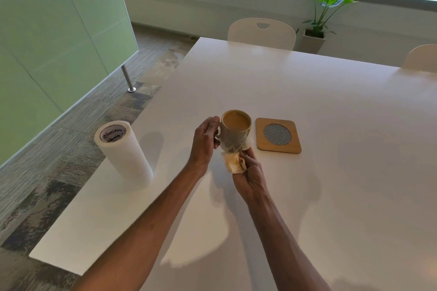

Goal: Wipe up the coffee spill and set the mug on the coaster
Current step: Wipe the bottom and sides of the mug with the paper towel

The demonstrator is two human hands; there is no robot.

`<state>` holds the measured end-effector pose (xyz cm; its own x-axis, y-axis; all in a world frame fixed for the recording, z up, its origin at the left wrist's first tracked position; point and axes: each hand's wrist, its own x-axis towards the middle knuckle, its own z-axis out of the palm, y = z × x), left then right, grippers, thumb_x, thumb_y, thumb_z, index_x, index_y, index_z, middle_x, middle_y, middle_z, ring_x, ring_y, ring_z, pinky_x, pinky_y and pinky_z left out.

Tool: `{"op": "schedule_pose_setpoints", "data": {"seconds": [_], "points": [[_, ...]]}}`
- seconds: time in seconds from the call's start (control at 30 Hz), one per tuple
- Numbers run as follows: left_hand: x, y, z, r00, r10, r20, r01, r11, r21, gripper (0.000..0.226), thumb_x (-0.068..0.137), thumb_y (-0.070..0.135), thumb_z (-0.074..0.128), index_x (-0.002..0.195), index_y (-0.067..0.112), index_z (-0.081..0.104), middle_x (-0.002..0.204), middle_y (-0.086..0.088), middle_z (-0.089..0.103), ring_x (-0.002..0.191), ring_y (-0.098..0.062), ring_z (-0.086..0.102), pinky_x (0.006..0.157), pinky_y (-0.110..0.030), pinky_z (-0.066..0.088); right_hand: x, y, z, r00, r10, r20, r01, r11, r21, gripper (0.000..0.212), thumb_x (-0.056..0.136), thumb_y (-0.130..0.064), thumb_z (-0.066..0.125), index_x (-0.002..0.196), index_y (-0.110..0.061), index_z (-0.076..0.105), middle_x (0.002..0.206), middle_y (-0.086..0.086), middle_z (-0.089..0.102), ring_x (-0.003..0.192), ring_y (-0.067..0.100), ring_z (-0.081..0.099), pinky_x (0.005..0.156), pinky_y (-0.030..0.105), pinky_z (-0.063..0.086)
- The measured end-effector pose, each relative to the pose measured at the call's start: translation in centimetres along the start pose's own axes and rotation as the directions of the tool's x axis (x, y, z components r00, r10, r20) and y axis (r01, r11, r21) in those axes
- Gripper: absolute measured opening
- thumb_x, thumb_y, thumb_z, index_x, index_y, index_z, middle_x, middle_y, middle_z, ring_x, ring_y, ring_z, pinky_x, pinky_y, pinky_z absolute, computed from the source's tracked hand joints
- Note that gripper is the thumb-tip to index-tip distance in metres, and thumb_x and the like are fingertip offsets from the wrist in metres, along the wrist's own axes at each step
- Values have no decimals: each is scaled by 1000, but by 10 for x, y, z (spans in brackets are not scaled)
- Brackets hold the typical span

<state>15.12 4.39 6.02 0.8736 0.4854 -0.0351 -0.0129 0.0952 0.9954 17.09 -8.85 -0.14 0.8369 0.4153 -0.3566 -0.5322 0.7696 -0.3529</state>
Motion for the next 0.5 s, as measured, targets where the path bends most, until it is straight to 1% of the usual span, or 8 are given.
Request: {"op": "schedule_pose_setpoints", "data": {"seconds": [0.07, 0.13, 0.23, 0.3, 0.33, 0.43, 0.5], "points": [[1, -2, 0, 1000, -12, -17, 12, 1000, -10, 31, 117, 28, 47, 91, 15, 58, 74, 5, 45, 68, -9, 43, 55, -21, 37, -3, 3, -2, 1000, 23, 3, -24, 1000, 18, 52, 108, 13, 36, 153, -4, 56, 144, 28, 66, 115, 35, 69, 87, 46, 69], [3, -2, -1, 1000, -16, -24, 16, 1000, -21, 32, 117, 29, 48, 88, 18, 57, 68, 13, 46, 66, -6, 44, 54, -21, 37, -9, 8, -4, 999, 40, 12, -40, 999, 36, 52, 109, 12, 35, 154, -4, 56, 147, 29, 63, 114, 34, 69, 82, 44, 70], [7, 1, -2, 1000, -12, -24, 11, 999, -32, 33, 117, 28, 48, 86, 20, 56, 64, 18, 46, 63, -4, 44, 53, -21, 36, -18, 17, -8, 997, 69, 40, -69, 998, 3, 50, 107, 11, 38, 149, -5, 62, 151, 27, 61, 116, 36, 72, 86, 47, 69], [8, 3, -3, 1000, -11, -24, 10, 999, -31, 32, 116, 27, 49, 87, 19, 58, 67, 14, 46, 64, -5, 44, 53, -22, 36, -24, 22, -12, 993, 93, 68, -91, 995, -30, 48, 103, 10, 43, 140, -3, 70, 148, 27, 64, 114, 36, 77, 90, 46, 68], [9, 4, -3, 1000, -13, -24, 13, 1000, -27, 31, 116, 27, 48, 89, 18, 59, 70, 11, 46, 65, -6, 44, 53, -22, 36, -25, 25, -14, 992, 105, 74, -102, 994, -43, 47, 103, 10, 42, 140, -2, 70, 148, 28, 64, 114, 36, 77, 93, 47, 67], [8, 4, -5, 1000, -25, -15, 25, 1000, -18, 29, 117, 28, 48, 93, 18, 61, 76, 5, 45, 66, -6, 45, 54, -22, 37, -24, 29, -22, 990, 133, 44, -130, 988, -82, 47, 110, 9, 36, 150, -1, 60, 152, 28, 61, 120, 37, 74, 105, 49, 59], [7, 3, -6, 1000, -28, -8, 28, 999, -26, 30, 117, 29, 48, 91, 19, 61, 75, 6, 45, 64, -5, 45, 54, -22, 37, -20, 29, -22, 989, 145, 26, -142, 986, -88, 49, 111, 9, 35, 154, -3, 56, 151, 27, 62, 120, 37, 73, 105, 49, 59]]}}
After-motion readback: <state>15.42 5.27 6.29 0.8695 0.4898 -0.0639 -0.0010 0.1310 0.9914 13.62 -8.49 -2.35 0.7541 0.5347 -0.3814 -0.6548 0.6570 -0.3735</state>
